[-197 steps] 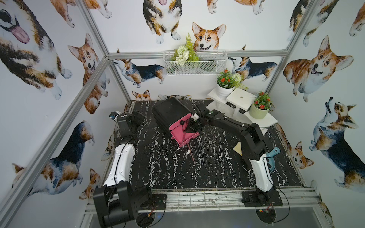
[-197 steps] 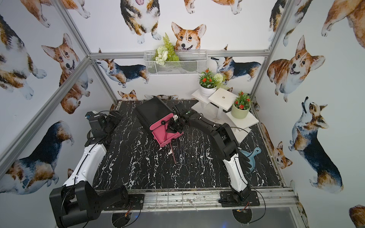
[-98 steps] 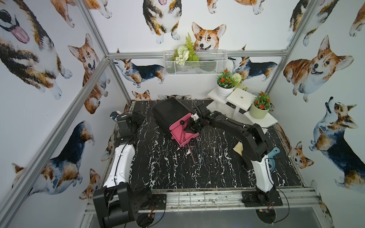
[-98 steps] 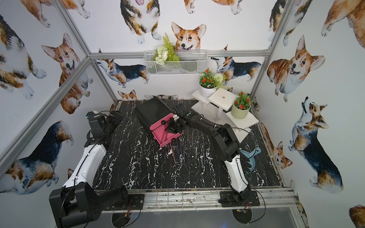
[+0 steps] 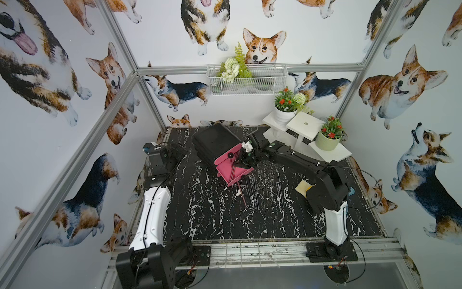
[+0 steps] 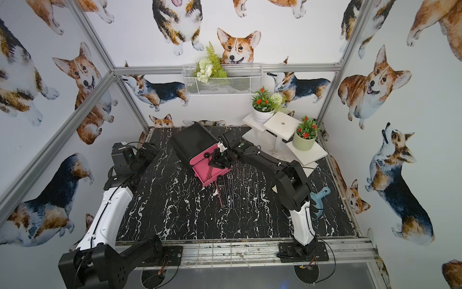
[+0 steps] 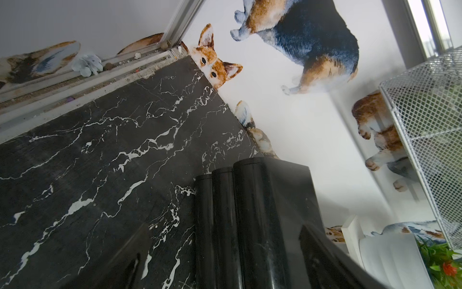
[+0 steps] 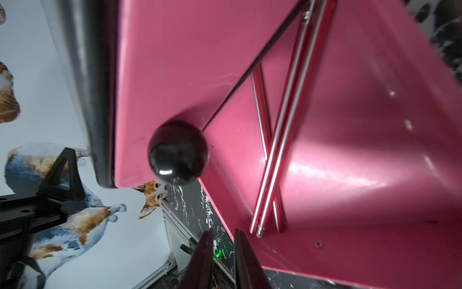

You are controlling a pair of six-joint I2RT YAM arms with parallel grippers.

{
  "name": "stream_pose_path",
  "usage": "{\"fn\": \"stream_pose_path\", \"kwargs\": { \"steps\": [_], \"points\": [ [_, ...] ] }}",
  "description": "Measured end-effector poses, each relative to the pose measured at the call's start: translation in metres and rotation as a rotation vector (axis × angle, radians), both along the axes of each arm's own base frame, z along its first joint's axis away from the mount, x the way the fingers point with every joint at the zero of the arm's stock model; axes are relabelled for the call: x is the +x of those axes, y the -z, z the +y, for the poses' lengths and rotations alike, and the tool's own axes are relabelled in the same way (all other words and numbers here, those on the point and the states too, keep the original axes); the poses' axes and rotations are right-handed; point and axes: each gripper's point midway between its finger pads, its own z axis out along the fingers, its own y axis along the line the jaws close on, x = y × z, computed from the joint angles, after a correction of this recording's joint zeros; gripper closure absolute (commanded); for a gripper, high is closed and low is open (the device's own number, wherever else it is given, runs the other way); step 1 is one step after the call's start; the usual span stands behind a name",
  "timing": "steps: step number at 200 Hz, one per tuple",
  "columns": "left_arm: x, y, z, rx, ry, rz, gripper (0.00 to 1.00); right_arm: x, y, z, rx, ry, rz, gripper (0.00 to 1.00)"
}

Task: Please place the pencils in the drawer according to their color
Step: Place the pencil in the drawer, then pick up the pencil from the center of the board.

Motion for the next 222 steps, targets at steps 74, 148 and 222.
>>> {"fn": "stream_pose_path", "kwargs": {
  "steps": [74,148,222],
  "points": [
    [-0.026,0.022,-0.08,-0.023,0.223,0.091,0.03,-0.095,0.021,-0.048,-0.491,-0.226,-0.42,0.76],
    [-0.052,0.053,-0.09,-0.005,0.225,0.193,0.03,-0.132,0.075,-0.056,-0.662,-0.368,-0.459,0.71],
    [-0.053,0.062,-0.077,0.036,0.163,0.232,0.02,-0.15,0.114,-0.054,-0.689,-0.46,-0.428,0.64]
  ]
}}
